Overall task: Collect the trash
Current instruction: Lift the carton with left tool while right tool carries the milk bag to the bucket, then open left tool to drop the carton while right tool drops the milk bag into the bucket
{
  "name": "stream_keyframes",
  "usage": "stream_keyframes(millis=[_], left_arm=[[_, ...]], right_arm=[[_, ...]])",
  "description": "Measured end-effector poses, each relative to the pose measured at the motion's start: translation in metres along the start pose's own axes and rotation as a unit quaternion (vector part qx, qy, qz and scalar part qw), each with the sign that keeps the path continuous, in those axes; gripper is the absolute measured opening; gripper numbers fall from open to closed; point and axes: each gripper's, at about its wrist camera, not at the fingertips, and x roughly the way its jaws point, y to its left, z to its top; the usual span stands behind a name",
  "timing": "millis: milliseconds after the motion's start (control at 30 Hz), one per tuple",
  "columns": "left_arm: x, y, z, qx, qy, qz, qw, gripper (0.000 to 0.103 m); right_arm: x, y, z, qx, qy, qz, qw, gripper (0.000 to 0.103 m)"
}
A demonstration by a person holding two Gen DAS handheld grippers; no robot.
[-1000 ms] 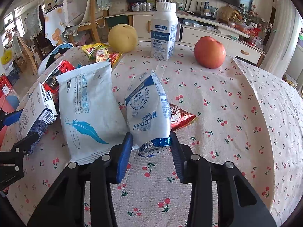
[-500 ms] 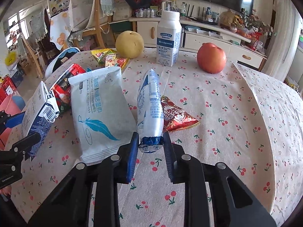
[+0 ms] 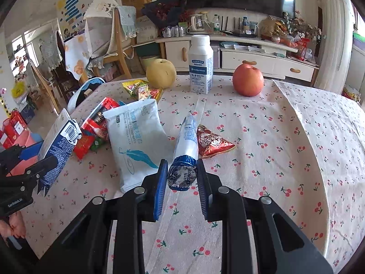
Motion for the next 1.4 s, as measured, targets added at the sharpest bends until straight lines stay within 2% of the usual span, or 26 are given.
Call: stream_keyframes(millis=[367,433,500,667,767,967,1200,1267,1400], left_arm=[[-0.020,0.024,0.000,-0.048,-0.023,0.012,0.9985,0.057],[-0.024,0.034,0.001,-0.068,-0.027,0.013,0.9972,0.057],[-0.028,0.048,0.001,-0.110,-0.029,0.004,0.9935,0.057],[-0.040,0.081,-0.001,-0.168,-0.044,0.049,0.9836,0.057],[-0.051,0.104,-0.004,-0.201,-0.055,0.090,0.9738,0.057],[-0.076,0.157,-0.018,-0.291,-0.081,0.160,0.9396,0.057],[-0.103,0.219,-0.045,-0.395,-0.092,0.238,0.8828,0.057],[-0.107,0.235,-0.055,-0.422,-0.088,0.249,0.8674,0.057],[-0.112,0.262,-0.071,-0.464,-0.075,0.259,0.8437,0.057]], right_arm=[[-0.030,0.033,0.001,0.015,-0.024,0.061,0.998,0.027],[-0.035,0.041,0.003,0.017,-0.026,0.078,0.996,0.027],[-0.038,0.053,0.005,0.017,-0.028,0.097,0.995,0.027],[-0.041,0.091,0.006,0.010,-0.021,0.146,0.989,0.027],[-0.040,0.118,0.009,0.008,-0.014,0.181,0.983,0.027],[-0.037,0.184,0.021,-0.011,-0.001,0.254,0.967,0.027],[-0.028,0.271,0.038,-0.045,0.019,0.323,0.945,0.027],[-0.023,0.294,0.041,-0.054,0.026,0.336,0.940,0.027],[-0.008,0.335,0.043,-0.067,0.044,0.353,0.932,0.027]])
